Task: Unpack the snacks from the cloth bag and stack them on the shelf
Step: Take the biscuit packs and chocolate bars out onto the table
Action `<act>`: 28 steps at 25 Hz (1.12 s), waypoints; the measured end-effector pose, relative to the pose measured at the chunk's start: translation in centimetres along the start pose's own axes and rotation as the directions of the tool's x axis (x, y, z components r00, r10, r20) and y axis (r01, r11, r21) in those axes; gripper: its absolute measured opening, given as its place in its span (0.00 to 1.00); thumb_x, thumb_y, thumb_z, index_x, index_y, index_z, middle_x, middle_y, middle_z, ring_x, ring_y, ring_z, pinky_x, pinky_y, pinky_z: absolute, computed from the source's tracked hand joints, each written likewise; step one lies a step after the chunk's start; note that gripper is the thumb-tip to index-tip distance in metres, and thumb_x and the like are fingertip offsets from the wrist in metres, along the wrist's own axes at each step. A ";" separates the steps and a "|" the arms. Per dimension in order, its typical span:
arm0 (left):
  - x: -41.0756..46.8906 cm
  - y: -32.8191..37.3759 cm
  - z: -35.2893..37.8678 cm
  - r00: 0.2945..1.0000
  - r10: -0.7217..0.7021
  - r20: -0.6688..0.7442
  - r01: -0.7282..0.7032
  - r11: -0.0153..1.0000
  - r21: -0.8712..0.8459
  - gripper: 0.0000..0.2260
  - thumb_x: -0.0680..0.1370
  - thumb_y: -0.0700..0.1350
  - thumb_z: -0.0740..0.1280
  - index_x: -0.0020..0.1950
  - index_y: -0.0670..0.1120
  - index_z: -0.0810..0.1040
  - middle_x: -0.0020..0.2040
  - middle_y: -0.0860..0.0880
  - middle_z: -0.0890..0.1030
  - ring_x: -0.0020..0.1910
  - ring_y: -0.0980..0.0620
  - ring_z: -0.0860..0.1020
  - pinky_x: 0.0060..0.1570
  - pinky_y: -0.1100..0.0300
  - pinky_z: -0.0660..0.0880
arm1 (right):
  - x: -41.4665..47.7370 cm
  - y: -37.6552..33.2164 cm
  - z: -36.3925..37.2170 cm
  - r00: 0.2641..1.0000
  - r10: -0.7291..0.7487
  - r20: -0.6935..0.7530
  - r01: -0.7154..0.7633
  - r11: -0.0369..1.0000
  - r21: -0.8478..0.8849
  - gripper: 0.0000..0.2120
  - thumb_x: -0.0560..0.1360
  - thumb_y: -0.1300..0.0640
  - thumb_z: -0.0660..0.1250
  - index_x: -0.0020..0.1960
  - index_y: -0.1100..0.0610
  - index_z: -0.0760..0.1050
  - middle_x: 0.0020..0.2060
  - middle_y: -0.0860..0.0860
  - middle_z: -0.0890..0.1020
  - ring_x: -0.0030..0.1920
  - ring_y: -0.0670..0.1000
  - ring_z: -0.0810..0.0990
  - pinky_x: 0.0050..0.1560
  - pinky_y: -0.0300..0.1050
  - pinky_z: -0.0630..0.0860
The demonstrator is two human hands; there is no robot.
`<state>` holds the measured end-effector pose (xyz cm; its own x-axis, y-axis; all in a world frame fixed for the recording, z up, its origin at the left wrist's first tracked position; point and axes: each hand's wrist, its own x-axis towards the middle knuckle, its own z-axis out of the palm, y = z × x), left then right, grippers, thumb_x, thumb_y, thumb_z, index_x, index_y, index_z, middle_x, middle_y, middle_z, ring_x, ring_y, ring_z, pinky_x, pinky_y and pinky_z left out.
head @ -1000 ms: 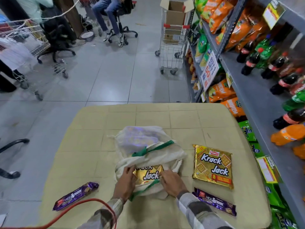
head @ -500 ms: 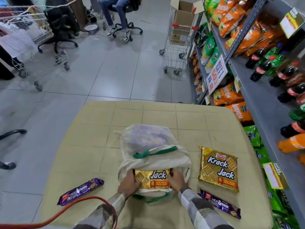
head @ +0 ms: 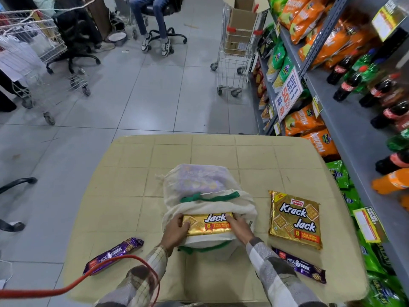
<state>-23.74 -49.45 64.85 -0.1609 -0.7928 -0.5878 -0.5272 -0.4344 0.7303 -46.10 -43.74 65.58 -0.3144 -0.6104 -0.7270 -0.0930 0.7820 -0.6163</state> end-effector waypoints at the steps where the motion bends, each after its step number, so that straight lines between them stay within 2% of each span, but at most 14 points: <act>1: 0.0 0.2 -0.3 1.000 0.005 -0.003 -0.005 1.000 0.001 0.16 0.79 0.46 0.66 0.67 0.46 0.73 0.55 0.52 0.77 0.53 0.52 0.77 0.51 0.61 0.75 | -0.2 -0.2 -0.2 1.000 0.002 0.015 -0.002 1.000 0.014 0.17 0.81 0.48 0.61 0.66 0.55 0.75 0.60 0.56 0.82 0.61 0.58 0.80 0.67 0.56 0.73; 3: -0.2 0.0 -0.7 0.999 0.029 0.042 -0.027 0.999 -0.032 0.18 0.78 0.47 0.69 0.67 0.47 0.72 0.53 0.54 0.77 0.50 0.57 0.77 0.45 0.68 0.73 | -0.8 -0.3 -0.5 0.997 0.021 0.079 -0.024 0.999 0.041 0.19 0.80 0.48 0.64 0.67 0.55 0.74 0.62 0.56 0.81 0.62 0.58 0.80 0.68 0.57 0.73; 6: -0.9 -1.2 -1.2 0.981 0.053 0.189 -0.025 0.988 -0.150 0.25 0.74 0.45 0.75 0.68 0.46 0.71 0.59 0.50 0.80 0.57 0.52 0.80 0.56 0.59 0.79 | -1.8 -0.5 -0.7 0.973 0.038 0.227 -0.060 0.994 0.088 0.25 0.76 0.50 0.72 0.70 0.55 0.70 0.64 0.55 0.80 0.64 0.57 0.79 0.68 0.58 0.74; 7: -1.3 -1.7 -1.2 0.975 0.061 0.215 -0.024 0.985 -0.169 0.27 0.73 0.44 0.76 0.69 0.46 0.70 0.62 0.47 0.80 0.59 0.50 0.80 0.60 0.56 0.78 | -2.3 -0.6 -0.8 0.964 0.032 0.263 -0.056 0.995 0.084 0.26 0.75 0.51 0.73 0.70 0.56 0.70 0.62 0.55 0.81 0.60 0.54 0.82 0.64 0.55 0.78; 8: -1.6 -2.1 -1.4 0.971 0.067 0.228 -0.024 0.982 -0.186 0.29 0.71 0.43 0.77 0.69 0.48 0.69 0.62 0.48 0.79 0.61 0.49 0.79 0.60 0.56 0.78 | -3.0 -0.8 -1.0 0.955 0.046 0.293 -0.064 0.996 0.055 0.26 0.74 0.50 0.73 0.69 0.56 0.70 0.58 0.54 0.82 0.50 0.50 0.85 0.52 0.48 0.83; 10: -2.1 -2.8 -1.6 0.970 0.087 0.226 -0.037 0.976 -0.214 0.34 0.69 0.39 0.78 0.70 0.51 0.67 0.62 0.52 0.76 0.62 0.50 0.77 0.58 0.61 0.78 | -4.0 -0.7 -1.3 0.937 0.125 0.327 -0.133 0.991 0.003 0.26 0.75 0.45 0.72 0.67 0.55 0.69 0.46 0.52 0.81 0.28 0.44 0.76 0.24 0.35 0.72; 12: -2.2 -3.2 -1.7 0.977 0.094 0.191 -0.052 0.975 -0.214 0.37 0.68 0.34 0.78 0.73 0.48 0.67 0.65 0.49 0.74 0.66 0.47 0.75 0.63 0.55 0.76 | -4.5 -0.2 -1.4 0.931 0.160 0.327 -0.187 0.981 0.053 0.25 0.76 0.46 0.70 0.69 0.53 0.67 0.45 0.53 0.81 0.24 0.43 0.69 0.20 0.33 0.63; 14: -2.7 -3.2 -1.5 0.982 0.086 0.166 -0.046 0.972 -0.232 0.38 0.68 0.36 0.79 0.74 0.47 0.67 0.67 0.47 0.73 0.66 0.46 0.74 0.67 0.49 0.74 | -5.0 -0.1 -1.2 0.939 0.132 0.318 -0.188 0.970 0.151 0.23 0.78 0.50 0.69 0.70 0.53 0.67 0.54 0.57 0.83 0.27 0.45 0.76 0.23 0.35 0.67; 16: -3.4 -3.1 -1.2 0.987 0.073 0.141 -0.028 0.954 -0.299 0.34 0.69 0.44 0.79 0.72 0.49 0.69 0.65 0.47 0.74 0.62 0.49 0.77 0.59 0.53 0.79 | -5.6 0.1 -0.7 0.952 0.101 0.288 -0.160 0.969 0.187 0.24 0.78 0.53 0.69 0.71 0.54 0.67 0.62 0.59 0.81 0.44 0.53 0.85 0.33 0.42 0.77; 18: -4.4 -3.1 -0.7 0.993 0.049 0.104 -0.010 0.938 -0.346 0.26 0.72 0.52 0.74 0.68 0.50 0.72 0.62 0.48 0.77 0.56 0.50 0.81 0.49 0.57 0.82 | -6.4 0.4 -0.3 0.966 0.074 0.248 -0.125 0.972 0.198 0.25 0.77 0.55 0.70 0.72 0.54 0.67 0.63 0.57 0.80 0.58 0.59 0.83 0.46 0.49 0.81; 20: -5.5 -4.0 -0.4 0.998 0.048 0.041 -0.030 0.928 -0.371 0.16 0.75 0.53 0.71 0.61 0.50 0.76 0.59 0.46 0.79 0.50 0.52 0.84 0.42 0.60 0.82 | -7.7 1.3 0.1 0.971 0.044 0.235 -0.091 0.977 0.194 0.25 0.77 0.55 0.71 0.71 0.53 0.69 0.62 0.53 0.82 0.61 0.57 0.81 0.58 0.53 0.80; 22: -6.8 -5.5 -0.5 1.000 0.031 -0.003 -0.030 0.930 -0.367 0.09 0.77 0.46 0.71 0.56 0.47 0.77 0.58 0.42 0.80 0.48 0.52 0.83 0.41 0.60 0.81 | -9.4 2.6 0.5 0.977 0.029 0.211 -0.068 0.981 0.181 0.24 0.75 0.56 0.73 0.69 0.53 0.71 0.61 0.52 0.82 0.61 0.55 0.81 0.65 0.57 0.77; 25: -9.7 -7.9 -1.8 0.999 -0.013 0.042 0.028 0.932 -0.361 0.08 0.77 0.39 0.70 0.55 0.41 0.76 0.56 0.39 0.79 0.44 0.49 0.86 0.41 0.52 0.83 | -12.3 4.5 1.3 0.978 0.064 0.200 -0.102 0.978 0.184 0.27 0.71 0.59 0.76 0.68 0.53 0.72 0.62 0.52 0.81 0.62 0.54 0.80 0.67 0.56 0.76; 28: -12.8 -9.5 -4.0 0.999 -0.036 0.033 0.045 0.943 -0.330 0.10 0.76 0.39 0.72 0.56 0.43 0.77 0.56 0.41 0.80 0.45 0.41 0.86 0.49 0.44 0.82 | -14.9 5.3 2.7 0.981 0.044 0.188 -0.063 0.993 0.095 0.23 0.69 0.59 0.78 0.61 0.48 0.76 0.59 0.49 0.79 0.60 0.51 0.79 0.66 0.49 0.75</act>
<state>-13.38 -36.90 66.85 -0.1693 -0.7621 -0.6249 -0.2290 -0.5863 0.7771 -39.37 -30.87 72.33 -0.1345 -0.5879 -0.7977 0.0171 0.8035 -0.5951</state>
